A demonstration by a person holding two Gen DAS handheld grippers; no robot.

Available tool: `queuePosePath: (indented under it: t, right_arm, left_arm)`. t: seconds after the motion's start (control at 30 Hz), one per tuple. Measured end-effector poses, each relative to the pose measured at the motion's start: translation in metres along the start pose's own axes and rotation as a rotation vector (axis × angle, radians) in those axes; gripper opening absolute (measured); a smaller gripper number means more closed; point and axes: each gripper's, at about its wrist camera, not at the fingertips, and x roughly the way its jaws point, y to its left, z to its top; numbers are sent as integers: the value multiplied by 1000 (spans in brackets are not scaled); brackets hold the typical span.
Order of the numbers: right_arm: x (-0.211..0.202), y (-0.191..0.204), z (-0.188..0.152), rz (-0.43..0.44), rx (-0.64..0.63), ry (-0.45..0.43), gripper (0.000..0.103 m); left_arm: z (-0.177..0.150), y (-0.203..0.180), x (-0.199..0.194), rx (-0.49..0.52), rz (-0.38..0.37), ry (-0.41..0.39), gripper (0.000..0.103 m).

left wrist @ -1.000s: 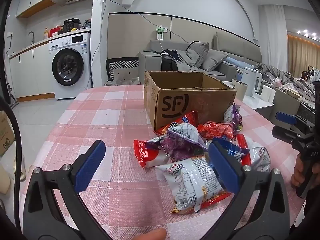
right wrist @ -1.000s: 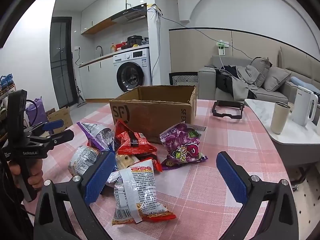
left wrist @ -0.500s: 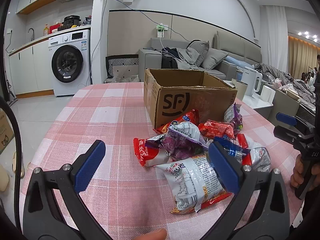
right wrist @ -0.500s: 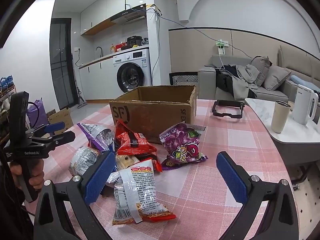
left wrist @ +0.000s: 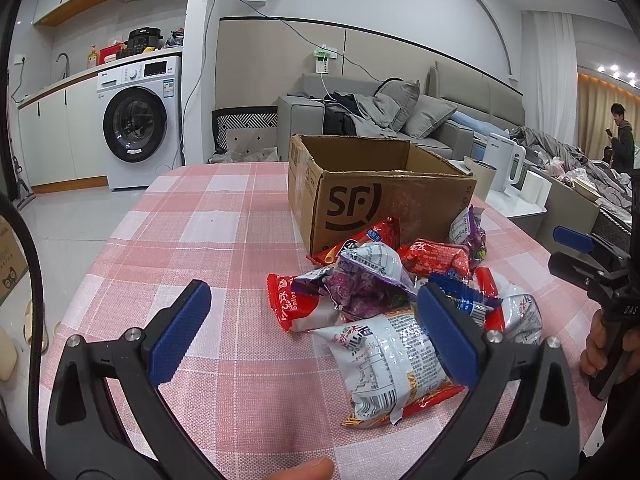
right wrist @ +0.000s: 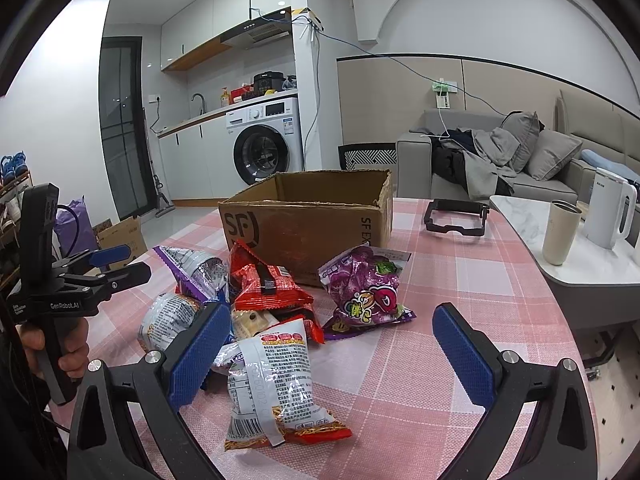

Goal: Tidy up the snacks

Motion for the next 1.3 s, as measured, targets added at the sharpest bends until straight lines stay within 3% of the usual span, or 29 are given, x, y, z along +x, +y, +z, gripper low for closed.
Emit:
queuePosePath:
  t: [1.03, 1.3]
  right_arm:
    - [-1, 0, 1, 9, 4, 4, 103]
    - [6, -7, 1, 58, 41, 90, 103]
  left_arm:
    - [-3, 1, 4, 5, -2, 8, 103]
    - [-1, -13, 3, 60, -57, 62, 103]
